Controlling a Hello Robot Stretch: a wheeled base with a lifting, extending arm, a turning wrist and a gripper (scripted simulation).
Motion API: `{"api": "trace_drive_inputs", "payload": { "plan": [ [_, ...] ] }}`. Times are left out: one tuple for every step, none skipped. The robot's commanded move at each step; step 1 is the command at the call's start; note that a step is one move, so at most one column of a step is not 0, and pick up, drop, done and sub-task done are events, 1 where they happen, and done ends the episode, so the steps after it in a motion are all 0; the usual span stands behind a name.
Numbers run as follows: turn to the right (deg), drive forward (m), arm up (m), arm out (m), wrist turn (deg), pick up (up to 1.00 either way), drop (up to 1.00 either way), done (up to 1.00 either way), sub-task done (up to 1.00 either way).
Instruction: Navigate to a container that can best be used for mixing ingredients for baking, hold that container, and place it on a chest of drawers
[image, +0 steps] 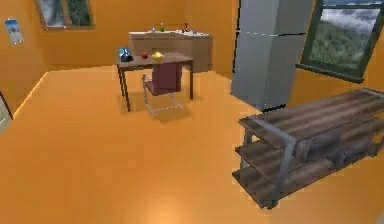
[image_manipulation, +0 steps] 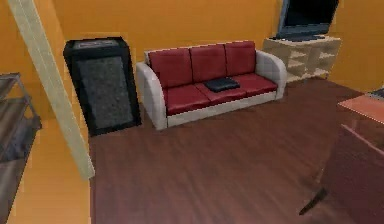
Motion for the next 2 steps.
{"api": "trace_drive_inputs", "payload": {
  "plan": [
    [0.0,0.55,0.00,0.00,0.0,0.00,0.00,0.00,0.00],
    [-36.0,0.00,0.00,0.00,0.0,0.00,0.00,0.00,0.00]
  ]
}}
